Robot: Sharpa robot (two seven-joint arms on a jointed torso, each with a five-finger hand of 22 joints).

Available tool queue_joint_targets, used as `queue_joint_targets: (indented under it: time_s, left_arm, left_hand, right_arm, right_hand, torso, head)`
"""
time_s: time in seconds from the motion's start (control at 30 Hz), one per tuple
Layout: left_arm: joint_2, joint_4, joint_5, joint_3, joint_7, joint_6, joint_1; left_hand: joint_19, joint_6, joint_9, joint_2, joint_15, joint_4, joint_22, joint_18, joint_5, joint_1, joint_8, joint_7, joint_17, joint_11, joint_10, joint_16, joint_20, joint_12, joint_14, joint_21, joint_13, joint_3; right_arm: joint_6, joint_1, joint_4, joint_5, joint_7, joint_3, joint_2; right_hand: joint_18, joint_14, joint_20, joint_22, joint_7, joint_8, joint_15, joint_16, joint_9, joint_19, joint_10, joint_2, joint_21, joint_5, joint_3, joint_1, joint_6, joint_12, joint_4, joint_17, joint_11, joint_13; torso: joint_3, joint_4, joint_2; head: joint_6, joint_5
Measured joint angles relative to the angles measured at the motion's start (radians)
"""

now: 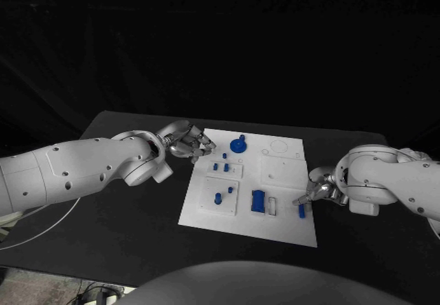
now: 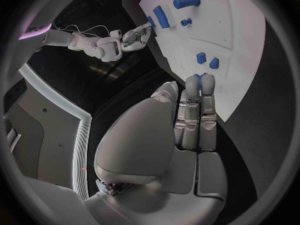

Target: Assemble the parts on the task board

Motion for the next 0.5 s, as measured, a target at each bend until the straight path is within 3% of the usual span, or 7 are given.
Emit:
queue_joint_targets:
  time_s: [0.3,0.5]
  left_arm:
    - [0.0,0.0,0.0,0.0,-0.003,0.0,0.0]
    - [-0.003,0.002,0.0,0.0,-0.007,0.0,0.0]
  left_hand:
    - [0.0,0.0,0.0,0.0,0.0,0.0,0.0,0.0,0.004,0.0,0.0,0.0,-0.001,0.0,0.0,0.0,0.0,0.0,0.0,0.0,0.0,0.0]
    - [0.0,0.0,0.0,0.0,0.0,0.0,0.0,0.0,0.004,0.0,0.0,0.0,-0.001,0.0,0.0,0.0,0.0,0.0,0.0,0.0,0.0,0.0]
  right_arm:
    - [-0.004,-0.009,-0.019,0.003,-0.002,-0.002,0.015]
    - [-0.003,-0.019,-0.036,0.001,-0.002,0.002,0.025]
  right_hand:
    - [0.0,-0.004,0.003,0.0,0.003,-0.023,0.004,0.0,0.0,-0.004,0.0,0.005,-0.02,0.016,0.008,0.006,-0.003,0.0,-0.02,0.0,0.0,0.0]
    - [0.0,-0.004,0.003,0.0,0.003,-0.029,0.004,0.0,0.009,-0.011,0.0,0.019,-0.041,0.107,0.032,0.019,0.012,0.0,-0.054,0.0,0.0,0.0]
  torso:
    - [-0.0005,-0.0004,0.0]
    - [-0.0001,-0.0007,0.001]
  head:
    - [0.0,0.003]
    - [0.0,0.006]
